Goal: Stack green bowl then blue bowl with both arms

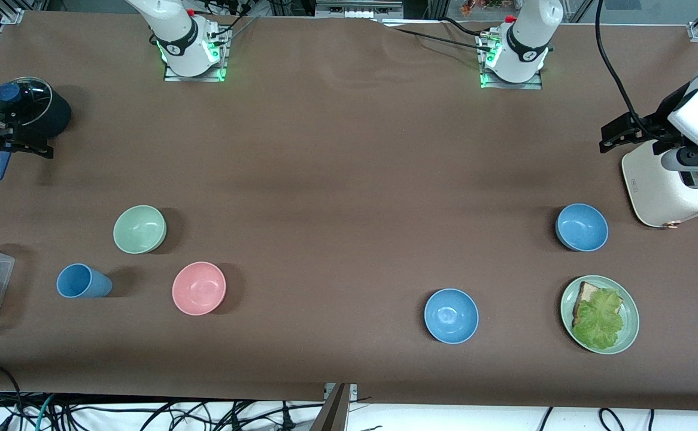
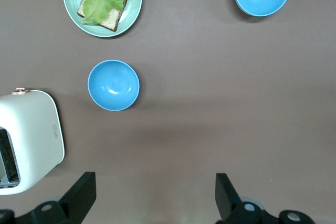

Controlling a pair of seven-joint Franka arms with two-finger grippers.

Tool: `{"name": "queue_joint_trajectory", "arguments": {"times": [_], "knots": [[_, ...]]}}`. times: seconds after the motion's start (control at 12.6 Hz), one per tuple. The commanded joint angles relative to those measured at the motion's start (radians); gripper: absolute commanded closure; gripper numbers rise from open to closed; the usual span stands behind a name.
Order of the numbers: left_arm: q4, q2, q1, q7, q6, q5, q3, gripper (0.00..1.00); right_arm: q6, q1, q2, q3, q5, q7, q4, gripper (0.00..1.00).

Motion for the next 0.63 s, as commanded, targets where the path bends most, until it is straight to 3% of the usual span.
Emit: {"name": "queue_joint_trajectory", "arguments": {"times": [0.0, 0.24, 0.56], "knots": [[0.002, -0.009, 0.008, 0.001, -0.031, -0.017, -0.004, 0.0, -0.005, -0.008, -0.007, 0.011, -0.018, 0.007, -0.005, 0.0], [-0.005, -0.015, 0.104, 0.007, -0.035, -0.028, -0.082, 0.0, -0.003, -0.008, -0.005, 0.011, -0.019, 0.006, -0.005, 0.0], [-0.001, -0.014, 0.103, 0.004, -0.039, -0.029, -0.09, 0.0, -0.003, -0.008, -0.005, 0.011, -0.018, 0.004, -0.005, 0.0]]}}
